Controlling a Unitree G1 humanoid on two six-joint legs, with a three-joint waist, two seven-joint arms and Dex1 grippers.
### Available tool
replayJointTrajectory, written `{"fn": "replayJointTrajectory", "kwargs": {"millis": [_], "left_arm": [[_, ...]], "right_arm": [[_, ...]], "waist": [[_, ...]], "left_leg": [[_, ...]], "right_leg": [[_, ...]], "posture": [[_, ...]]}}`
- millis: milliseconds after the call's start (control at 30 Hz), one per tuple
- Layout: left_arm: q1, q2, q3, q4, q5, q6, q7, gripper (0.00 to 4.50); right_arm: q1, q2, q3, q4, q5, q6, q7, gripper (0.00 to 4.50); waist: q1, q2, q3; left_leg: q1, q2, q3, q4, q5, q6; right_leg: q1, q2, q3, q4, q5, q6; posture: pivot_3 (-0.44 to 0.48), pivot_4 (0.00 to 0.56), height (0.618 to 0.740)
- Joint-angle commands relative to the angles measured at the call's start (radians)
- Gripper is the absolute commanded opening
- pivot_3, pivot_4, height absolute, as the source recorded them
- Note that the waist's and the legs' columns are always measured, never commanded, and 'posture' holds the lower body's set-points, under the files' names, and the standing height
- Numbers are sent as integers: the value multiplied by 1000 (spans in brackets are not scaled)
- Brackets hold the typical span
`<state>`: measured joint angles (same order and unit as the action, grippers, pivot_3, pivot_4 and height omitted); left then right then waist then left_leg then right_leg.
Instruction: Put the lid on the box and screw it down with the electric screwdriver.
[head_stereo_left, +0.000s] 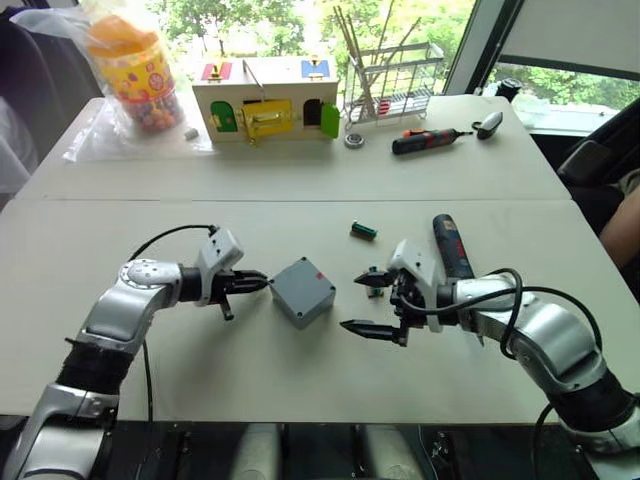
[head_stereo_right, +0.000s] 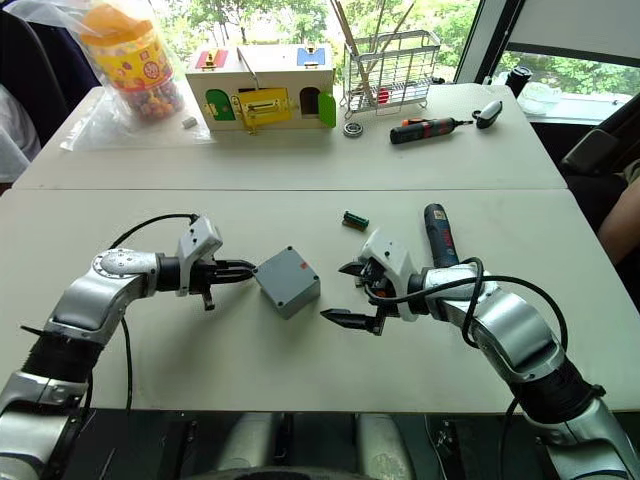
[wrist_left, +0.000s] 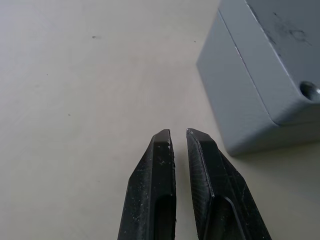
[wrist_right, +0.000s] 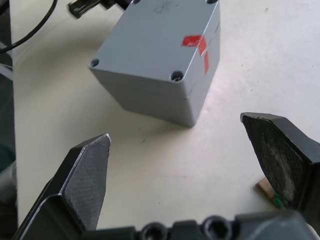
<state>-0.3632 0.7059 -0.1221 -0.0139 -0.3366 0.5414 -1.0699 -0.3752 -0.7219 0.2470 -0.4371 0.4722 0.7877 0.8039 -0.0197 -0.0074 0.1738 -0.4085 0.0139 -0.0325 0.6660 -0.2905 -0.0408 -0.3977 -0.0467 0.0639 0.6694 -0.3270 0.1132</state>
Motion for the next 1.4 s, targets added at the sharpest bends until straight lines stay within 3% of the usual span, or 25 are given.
{"fn": "replayJointTrajectory", "kwargs": {"millis": [33,300,600,767,900,1033,1300,1400], "left_arm": [[43,8,19,-121,-49,54,-3,446],[11,-78,8,-103,-31,41,81,446],[-38,-113,-10,-33,-4,0,75,446],[-54,-47,41,-30,-26,19,31,446],[-110,-47,118,3,-88,48,45,446],[-162,-110,173,-42,-197,154,80,446],[-154,-128,136,-135,-191,166,114,446],[-140,-120,133,-158,-191,172,116,446]], "right_arm": [[-31,37,44,36,-45,-71,32,4475],[-25,57,90,22,-39,-66,108,4475],[5,60,57,-24,-49,-21,72,4475],[-27,-26,-110,-29,35,-5,137,4475],[-128,-8,-229,111,83,-20,127,4475],[-228,112,-203,377,-25,-162,59,4475],[-392,273,-120,845,-212,-432,46,4475],[-427,302,-119,942,-243,-488,46,3804]], "waist": [[6,0,0],[8,0,0],[6,-1,0],[8,-1,0],[5,-1,0],[1,-3,-2],[-11,-2,-1],[-20,-2,-1]], "left_leg": [[0,0,0,0,0,0],[0,-1,-1,1,0,0],[0,-1,-1,2,0,0],[0,-1,-1,2,0,0],[0,-1,-1,2,0,0],[1,-1,0,2,0,0],[0,-1,3,1,4,-6],[0,-1,3,1,4,-7]], "right_leg": [[0,0,0,0,0,0],[0,-1,-1,2,0,0],[0,0,-1,2,0,0],[0,0,-1,2,0,0],[0,0,-1,2,0,0],[1,1,-1,3,0,0],[-5,-1,0,11,0,0],[-5,-2,0,12,0,0]], "posture": [[0,150,736],[0,150,736],[0,150,736],[0,150,736],[0,150,736],[0,150,736],[0,150,736],[0,150,736]]}}
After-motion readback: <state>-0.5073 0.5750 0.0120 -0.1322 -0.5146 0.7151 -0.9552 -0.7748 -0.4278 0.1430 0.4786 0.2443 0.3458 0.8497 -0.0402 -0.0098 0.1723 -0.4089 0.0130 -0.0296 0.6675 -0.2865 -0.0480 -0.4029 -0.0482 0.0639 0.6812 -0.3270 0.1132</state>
